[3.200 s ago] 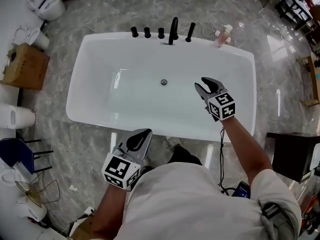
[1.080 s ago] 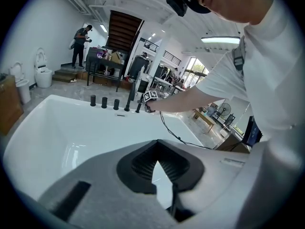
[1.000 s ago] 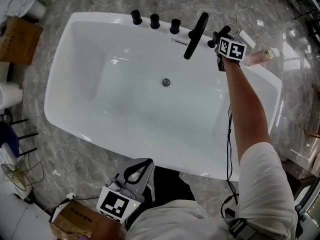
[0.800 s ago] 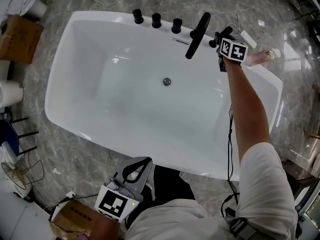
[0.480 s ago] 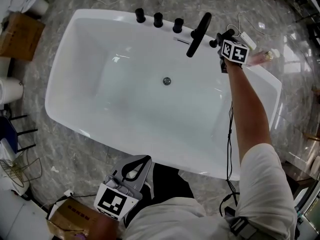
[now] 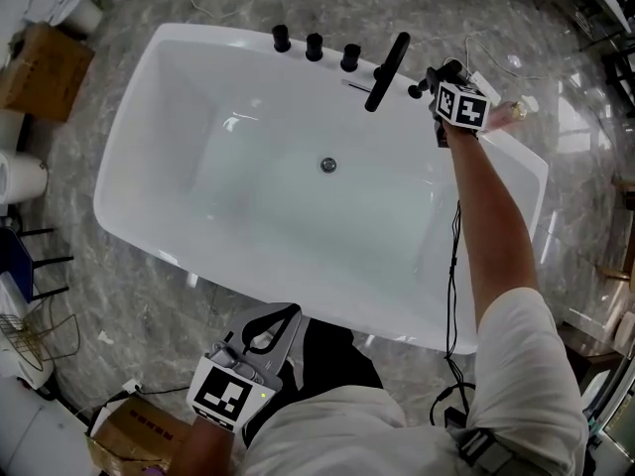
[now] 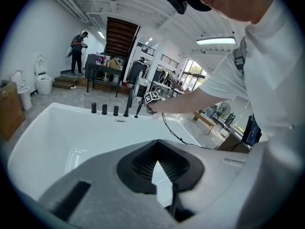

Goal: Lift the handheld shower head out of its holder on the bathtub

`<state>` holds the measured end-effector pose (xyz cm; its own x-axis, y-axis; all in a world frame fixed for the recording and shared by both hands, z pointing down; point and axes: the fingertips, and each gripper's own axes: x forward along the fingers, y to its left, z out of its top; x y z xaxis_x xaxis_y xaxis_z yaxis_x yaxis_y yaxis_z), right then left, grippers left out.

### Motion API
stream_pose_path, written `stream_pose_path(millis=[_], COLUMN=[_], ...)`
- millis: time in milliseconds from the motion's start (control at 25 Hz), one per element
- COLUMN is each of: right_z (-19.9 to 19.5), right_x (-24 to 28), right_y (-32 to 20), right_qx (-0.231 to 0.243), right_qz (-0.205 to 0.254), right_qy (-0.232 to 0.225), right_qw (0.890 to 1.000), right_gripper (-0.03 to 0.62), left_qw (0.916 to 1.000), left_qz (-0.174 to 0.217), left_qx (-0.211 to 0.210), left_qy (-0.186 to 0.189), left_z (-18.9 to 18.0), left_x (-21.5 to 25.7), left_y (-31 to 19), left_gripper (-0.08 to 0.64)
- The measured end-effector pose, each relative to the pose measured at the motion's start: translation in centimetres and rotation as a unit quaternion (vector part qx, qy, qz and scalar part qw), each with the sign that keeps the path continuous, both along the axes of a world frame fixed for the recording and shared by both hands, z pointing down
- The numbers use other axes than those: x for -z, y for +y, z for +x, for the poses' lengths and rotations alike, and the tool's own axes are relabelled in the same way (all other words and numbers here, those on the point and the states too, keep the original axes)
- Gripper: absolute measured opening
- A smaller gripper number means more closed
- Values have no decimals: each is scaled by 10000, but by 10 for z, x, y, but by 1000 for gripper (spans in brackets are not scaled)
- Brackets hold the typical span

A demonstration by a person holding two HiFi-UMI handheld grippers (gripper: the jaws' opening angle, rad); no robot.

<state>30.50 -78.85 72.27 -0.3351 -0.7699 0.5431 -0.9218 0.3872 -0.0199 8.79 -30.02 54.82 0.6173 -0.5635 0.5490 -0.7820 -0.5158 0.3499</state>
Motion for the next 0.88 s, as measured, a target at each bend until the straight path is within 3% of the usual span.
stream_pose_path(millis=[880], right_z=[-7], right_x=[106], right_y=[61], right_qx=[218], right_qz=[482], right_qy=[39], right_qw=[9986], right_gripper=[146], left_qw=[9992], left_qz=[367], left_qx=[-86], left_qy=[121], left_z=[-6], left_x=[56], left_y=[48], left_gripper=[6])
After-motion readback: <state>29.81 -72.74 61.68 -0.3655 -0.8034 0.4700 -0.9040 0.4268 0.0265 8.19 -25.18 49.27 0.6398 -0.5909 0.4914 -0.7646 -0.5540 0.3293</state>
